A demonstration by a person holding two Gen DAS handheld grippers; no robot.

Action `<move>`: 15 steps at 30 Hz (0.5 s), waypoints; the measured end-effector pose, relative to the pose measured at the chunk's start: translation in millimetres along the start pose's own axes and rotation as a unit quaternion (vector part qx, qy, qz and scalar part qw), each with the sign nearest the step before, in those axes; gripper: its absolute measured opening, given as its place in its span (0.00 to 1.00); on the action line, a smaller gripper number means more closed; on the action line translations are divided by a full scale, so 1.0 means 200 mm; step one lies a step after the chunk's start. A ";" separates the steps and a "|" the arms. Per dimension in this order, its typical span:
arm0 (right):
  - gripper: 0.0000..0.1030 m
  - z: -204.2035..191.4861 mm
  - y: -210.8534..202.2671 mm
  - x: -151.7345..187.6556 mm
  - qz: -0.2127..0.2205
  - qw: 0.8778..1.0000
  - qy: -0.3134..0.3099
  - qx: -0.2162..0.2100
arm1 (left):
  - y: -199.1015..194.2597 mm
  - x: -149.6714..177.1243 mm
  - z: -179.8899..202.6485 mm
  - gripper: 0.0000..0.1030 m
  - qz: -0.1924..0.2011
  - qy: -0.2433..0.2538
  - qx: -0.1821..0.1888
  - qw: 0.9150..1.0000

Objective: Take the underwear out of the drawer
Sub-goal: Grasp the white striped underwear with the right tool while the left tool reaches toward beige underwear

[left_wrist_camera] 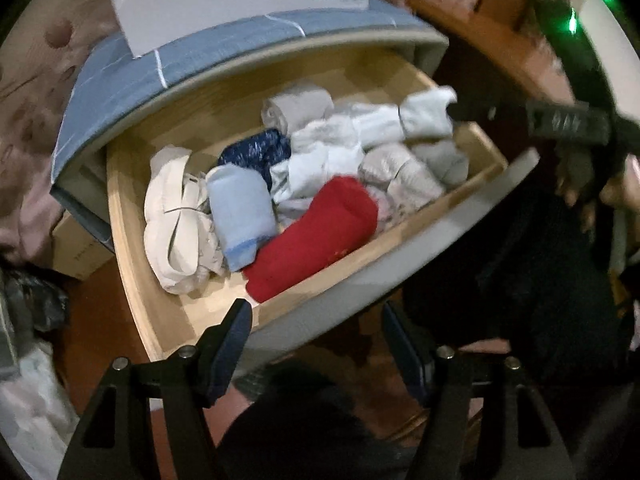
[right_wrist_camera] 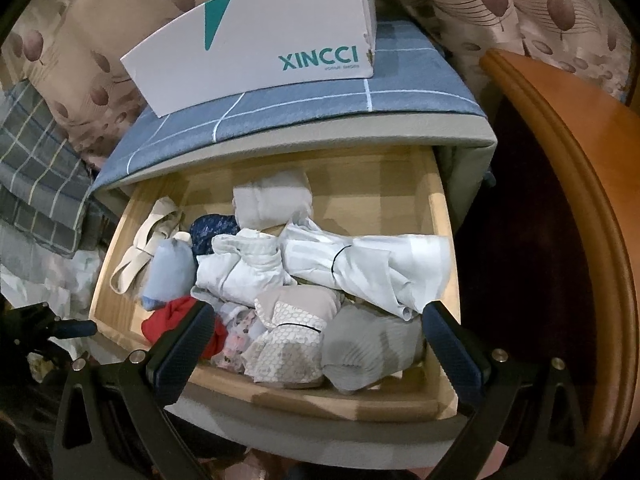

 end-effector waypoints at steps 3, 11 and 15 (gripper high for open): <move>0.99 -0.02 0.00 -0.01 -0.014 1.000 -0.011 -0.007 | -0.06 -0.02 -0.03 0.67 0.010 -0.027 0.006 1.000; 0.99 -0.08 0.02 -0.15 -0.097 0.990 -0.101 0.005 | -0.09 -0.05 -0.27 0.67 0.018 -0.134 -0.111 0.985; 0.95 -0.07 0.10 -0.21 -0.148 0.979 -0.138 0.027 | -0.09 -0.05 -0.38 0.67 0.014 -0.170 -0.154 0.973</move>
Point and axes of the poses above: each gripper's, at about its wrist camera, not at the fingertips, and y roughly the way its jaws point, z to its right, x to its underside, the point moved 3 cm from there along y, roughly the way its jaws point, and after that the axes turned 15 degrees about -x, right-handed, at the moved point
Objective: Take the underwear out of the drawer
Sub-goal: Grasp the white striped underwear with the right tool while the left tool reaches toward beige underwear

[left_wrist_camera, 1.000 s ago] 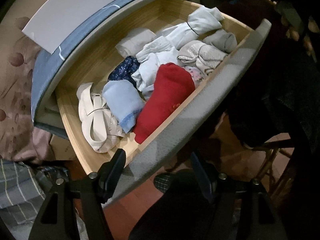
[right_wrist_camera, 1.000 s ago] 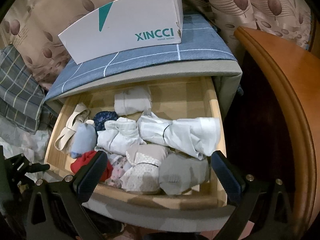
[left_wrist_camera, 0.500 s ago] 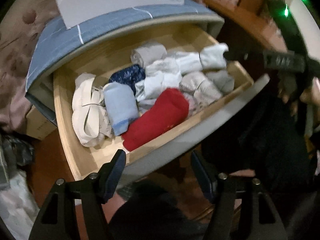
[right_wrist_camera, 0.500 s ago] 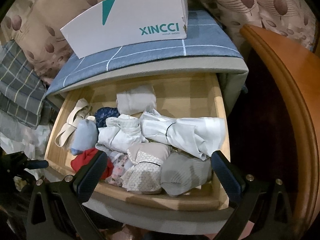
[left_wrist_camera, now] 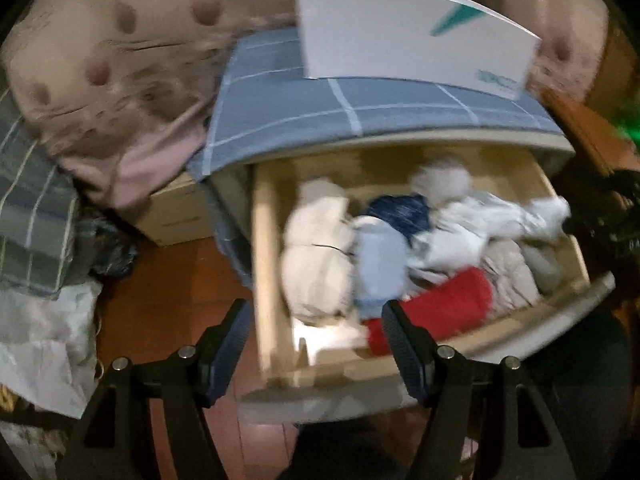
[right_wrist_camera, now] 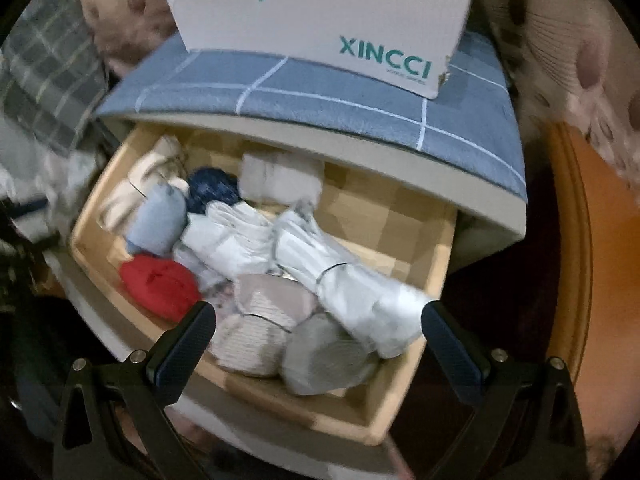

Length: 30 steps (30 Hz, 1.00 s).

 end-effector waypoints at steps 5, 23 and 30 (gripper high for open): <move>0.70 0.04 0.11 -0.04 -0.057 0.998 -0.023 -0.005 | 0.07 -0.02 -0.08 0.67 -0.018 -0.018 -0.011 1.000; 0.63 0.10 0.45 -0.02 -0.144 0.981 -0.120 0.044 | 0.24 -0.02 0.01 0.67 -0.032 0.027 -0.005 0.999; 0.55 0.12 0.56 0.00 -0.158 0.979 -0.124 0.045 | 0.29 -0.06 0.04 0.67 -0.035 0.030 0.002 0.999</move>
Point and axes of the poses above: each gripper's, at about its wrist camera, not at the fingertips, and y roughly the way its jaws point, z to its right, x to its underside, the point moved 3 cm from there along y, roughly the way its jaws point, and after that the axes turned 15 degrees about -x, right-handed, at the moved point
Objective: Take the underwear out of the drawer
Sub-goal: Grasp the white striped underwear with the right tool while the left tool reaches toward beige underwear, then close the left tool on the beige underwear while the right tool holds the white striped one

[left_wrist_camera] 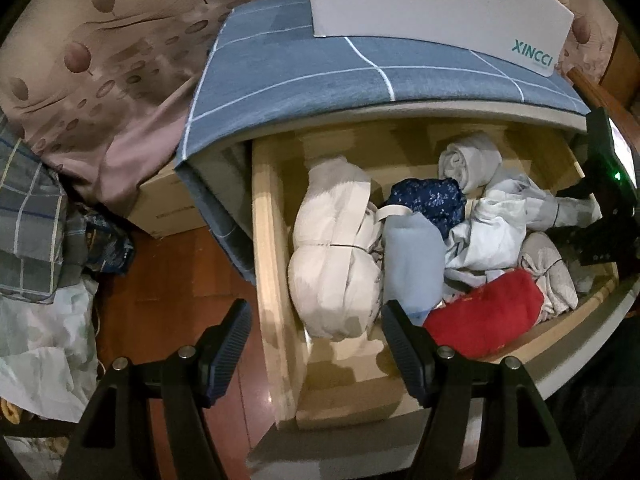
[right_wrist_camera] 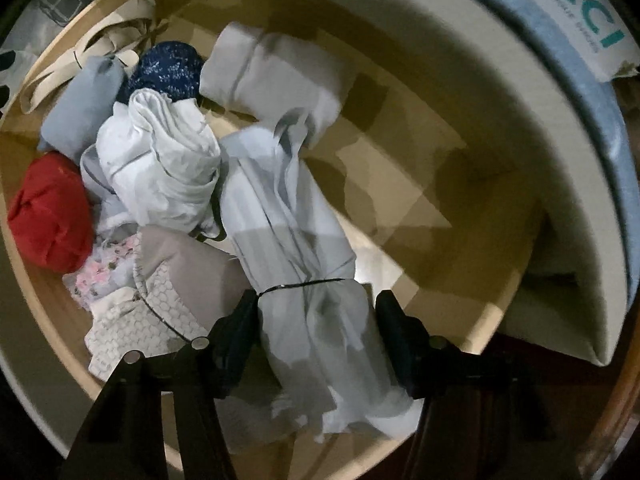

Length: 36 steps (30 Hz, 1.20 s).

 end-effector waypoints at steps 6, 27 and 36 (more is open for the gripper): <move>0.47 0.01 0.00 0.02 0.019 0.999 0.027 -0.005 | 0.05 -0.04 0.03 0.67 -0.009 -0.004 0.008 1.000; 0.41 -0.14 -0.32 0.30 0.171 0.955 0.203 -0.133 | 0.26 -0.16 0.10 0.67 -0.070 -0.026 0.043 0.996; 0.42 -0.21 -0.24 0.33 0.181 0.945 0.223 -0.158 | 0.31 -0.18 0.13 0.67 -0.087 -0.041 0.046 0.994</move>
Point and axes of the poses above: each gripper's, at about its wrist camera, not at the fingertips, and y roughly the way its jaws point, z to its right, x to its underside, the point moved 3 cm from there along y, roughly the way its jaws point, and after that the axes turned 15 degrees about -x, right-handed, at the moved point
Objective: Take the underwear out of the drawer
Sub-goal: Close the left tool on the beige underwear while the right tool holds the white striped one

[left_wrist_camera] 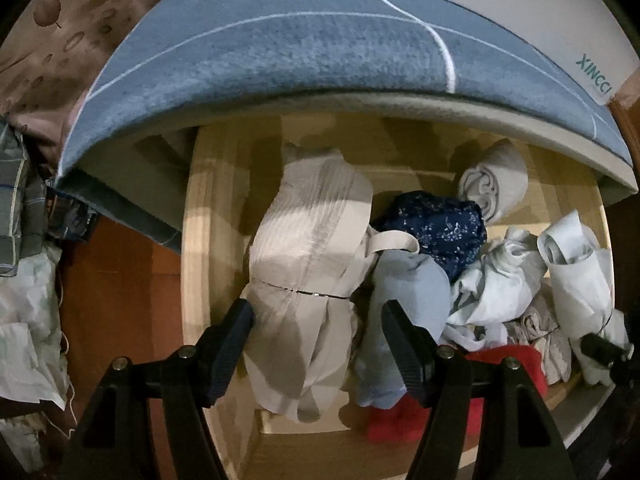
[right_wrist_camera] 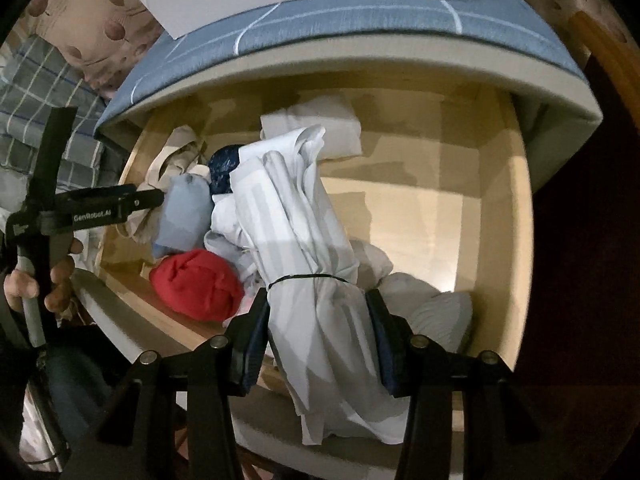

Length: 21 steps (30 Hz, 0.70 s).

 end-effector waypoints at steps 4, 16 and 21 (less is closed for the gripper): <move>0.42 0.01 -0.03 -0.01 0.003 1.000 -0.001 -0.001 | 0.02 -0.02 0.02 0.67 -0.011 -0.003 0.013 1.000; 0.43 0.00 0.01 -0.01 0.004 1.000 0.007 -0.012 | 0.05 -0.03 0.04 0.74 -0.029 -0.018 0.025 0.999; 0.44 0.00 0.02 -0.02 0.005 1.000 0.013 -0.019 | 0.09 -0.05 0.05 0.76 -0.032 -0.031 0.008 0.999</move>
Point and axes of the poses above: each gripper's, at about its wrist camera, not at the fingertips, and y roughly the way its jaws point, z to its right, x to its underside, the point moved 3 cm from there along y, roughly the way its jaws point, and after that the axes turned 15 degrees about -x, right-handed, at the moved point
